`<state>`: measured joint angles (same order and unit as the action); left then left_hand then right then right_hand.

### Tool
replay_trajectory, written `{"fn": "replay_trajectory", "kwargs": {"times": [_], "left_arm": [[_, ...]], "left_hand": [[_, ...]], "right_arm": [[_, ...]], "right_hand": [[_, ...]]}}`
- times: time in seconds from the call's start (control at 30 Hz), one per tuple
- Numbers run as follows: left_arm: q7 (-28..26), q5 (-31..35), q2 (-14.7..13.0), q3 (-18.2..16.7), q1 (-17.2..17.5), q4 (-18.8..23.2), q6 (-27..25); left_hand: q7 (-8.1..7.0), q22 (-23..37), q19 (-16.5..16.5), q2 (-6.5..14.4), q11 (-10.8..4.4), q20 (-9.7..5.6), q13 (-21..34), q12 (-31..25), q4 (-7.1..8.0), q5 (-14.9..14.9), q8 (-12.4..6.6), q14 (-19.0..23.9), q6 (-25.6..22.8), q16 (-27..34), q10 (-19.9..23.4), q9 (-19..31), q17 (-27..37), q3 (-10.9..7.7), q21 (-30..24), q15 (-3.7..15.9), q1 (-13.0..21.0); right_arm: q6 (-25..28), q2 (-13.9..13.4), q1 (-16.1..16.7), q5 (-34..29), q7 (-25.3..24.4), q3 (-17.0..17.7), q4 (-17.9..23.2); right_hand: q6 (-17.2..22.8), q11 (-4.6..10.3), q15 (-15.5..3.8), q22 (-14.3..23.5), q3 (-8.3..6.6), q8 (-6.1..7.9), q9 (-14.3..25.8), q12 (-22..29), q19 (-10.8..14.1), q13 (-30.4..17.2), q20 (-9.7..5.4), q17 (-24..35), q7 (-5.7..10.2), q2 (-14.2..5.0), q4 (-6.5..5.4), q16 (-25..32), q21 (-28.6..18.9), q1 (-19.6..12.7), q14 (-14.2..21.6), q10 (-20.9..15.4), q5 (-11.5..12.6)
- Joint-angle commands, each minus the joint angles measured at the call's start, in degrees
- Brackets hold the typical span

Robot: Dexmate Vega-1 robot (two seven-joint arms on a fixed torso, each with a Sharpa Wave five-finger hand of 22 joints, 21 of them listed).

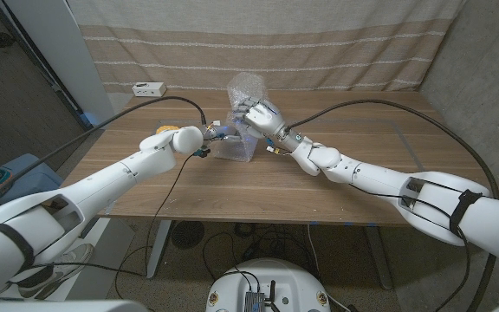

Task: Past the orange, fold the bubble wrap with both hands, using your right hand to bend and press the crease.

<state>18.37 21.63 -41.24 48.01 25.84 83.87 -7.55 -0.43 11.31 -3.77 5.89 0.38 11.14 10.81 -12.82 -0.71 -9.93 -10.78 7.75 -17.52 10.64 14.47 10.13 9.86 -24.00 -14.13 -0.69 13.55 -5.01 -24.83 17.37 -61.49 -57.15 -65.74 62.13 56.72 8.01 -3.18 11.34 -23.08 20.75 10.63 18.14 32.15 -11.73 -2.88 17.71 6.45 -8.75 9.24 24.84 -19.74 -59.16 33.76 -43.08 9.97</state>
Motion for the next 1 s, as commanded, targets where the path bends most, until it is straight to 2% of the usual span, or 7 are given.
{"fn": "replay_trajectory", "kwargs": {"times": [0.03, 0.63, 0.67, 0.77, 0.8, 0.93, 1.0], "left_arm": [[-0.92, -1.10, -0.54, -0.61, 0.62, 0.37, 0.09], [-1.38, -1.51, -1.37, -1.26, 1.65, 1.87, -0.32], [-1.45, -1.52, -1.41, -1.32, 1.72, 1.96, -0.34], [-1.71, -1.80, -1.49, -1.58, 1.94, 2.14, -0.20], [-1.83, -1.91, -1.50, -1.68, 2.02, 2.19, -0.12], [-2.31, -2.12, -1.62, -1.99, 2.30, 2.51, 0.17], [-2.49, -2.20, -1.66, -2.12, 2.41, 2.66, 0.25]], "left_hand": [[0.13, 0.15, -0.38, 0.01, 0.08, 0.18, 0.27, 0.02, 0.10, -0.08, 0.05, 0.06, 0.09, -0.08, 0.34, 0.12, 0.20, 0.02, -0.22, 0.51, -0.64], [0.20, 0.15, -0.41, -0.09, 0.09, 0.07, 0.28, 0.10, 0.19, -0.15, 0.07, 0.18, 0.08, -0.05, 0.48, 0.12, 0.19, 0.08, -0.15, 0.65, -1.15], [0.21, 0.15, -0.41, -0.09, 0.15, 0.09, 0.28, 0.11, 0.21, -0.15, 0.08, 0.21, 0.08, -0.04, 0.49, 0.12, 0.19, 0.09, -0.14, 0.68, -1.19], [0.11, 0.15, -0.41, -0.09, 0.24, 0.07, 0.28, 0.08, 0.24, -0.16, 0.09, 0.24, 0.10, -0.03, 0.59, 0.12, 0.19, 0.10, -0.13, 0.72, -1.28], [0.10, 0.15, -0.41, -0.09, 0.10, 0.08, 0.29, 0.11, 0.26, -0.17, 0.07, 0.26, 0.06, -0.03, 0.55, 0.12, 0.19, 0.10, -0.12, 0.70, -1.33], [0.01, 0.16, -0.49, -0.10, 0.02, 0.16, 0.29, 0.05, 0.30, -0.18, 0.07, 0.33, 0.04, -0.01, 0.76, 0.12, 0.20, 0.12, -0.14, 0.73, -1.45], [-0.11, 0.16, -0.51, -0.11, 0.03, 0.12, 0.29, 0.05, 0.33, -0.18, 0.05, 0.37, -0.03, 0.00, 0.82, 0.12, 0.20, 0.13, -0.13, 0.71, -1.54]], "right_arm": [[-4.52, 9.70, -5.61, 6.51, -0.55, -7.03, -16.36], [-13.85, 11.56, -5.10, 17.83, 1.72, -5.37, -20.58], [-14.17, 11.62, -4.94, 18.50, 1.86, -5.01, -20.64], [-15.92, 11.78, -4.06, 21.90, 3.48, -3.19, -20.58], [-15.77, 11.56, -3.56, 23.04, 4.46, -2.41, -19.78], [-13.88, 10.21, -0.67, 28.86, 10.65, 1.84, -14.41], [-12.79, 9.85, 0.91, 31.85, 13.26, 4.14, -11.93]], "right_hand": [[0.45, 0.05, -9.88, 0.06, 0.36, -0.30, 0.16, -0.67, 0.29, -0.09, -0.21, 0.27, 0.07, 0.08, 0.01, 0.10, -0.62, -0.72, 0.54, 1.00, 0.42], [-0.93, 0.00, -9.46, 0.05, 1.18, -1.72, 0.14, -2.50, 0.36, -0.10, 0.74, 0.15, 1.09, 0.07, -0.76, -0.24, -0.95, -0.01, 0.52, 3.97, 0.54], [-2.97, 0.27, -9.46, 0.04, 1.36, -2.91, 0.15, -3.42, 0.23, -0.10, 0.98, 0.16, 2.02, 0.02, -0.87, -0.38, -1.03, 0.09, 0.54, 5.63, 0.63], [-14.51, 1.08, -9.09, -0.03, 2.42, -9.30, 0.17, -7.19, 0.25, -0.15, 1.62, -0.01, 5.65, 0.58, -1.69, -1.67, -1.60, 1.84, 0.09, 13.96, 1.01], [-21.04, 0.91, -8.86, -0.07, 3.10, -11.34, 0.15, -7.71, 0.15, -0.17, 2.24, -0.06, 5.78, 1.06, -2.12, -2.52, -1.75, 3.10, -0.67, 17.46, 1.21], [-42.91, 1.32, -8.13, -0.19, 5.86, -11.62, 0.14, -7.92, -1.37, -0.01, 3.28, 0.48, 5.94, 2.25, -3.53, -5.84, -1.49, 8.00, -5.36, 30.99, 2.05], [-49.78, 0.77, -7.45, -0.23, 7.65, -11.28, 0.24, -8.07, -2.23, 0.04, 4.06, 0.95, 5.86, 3.38, -4.33, -7.07, -1.15, 10.78, -7.74, 35.77, 2.43]]}}
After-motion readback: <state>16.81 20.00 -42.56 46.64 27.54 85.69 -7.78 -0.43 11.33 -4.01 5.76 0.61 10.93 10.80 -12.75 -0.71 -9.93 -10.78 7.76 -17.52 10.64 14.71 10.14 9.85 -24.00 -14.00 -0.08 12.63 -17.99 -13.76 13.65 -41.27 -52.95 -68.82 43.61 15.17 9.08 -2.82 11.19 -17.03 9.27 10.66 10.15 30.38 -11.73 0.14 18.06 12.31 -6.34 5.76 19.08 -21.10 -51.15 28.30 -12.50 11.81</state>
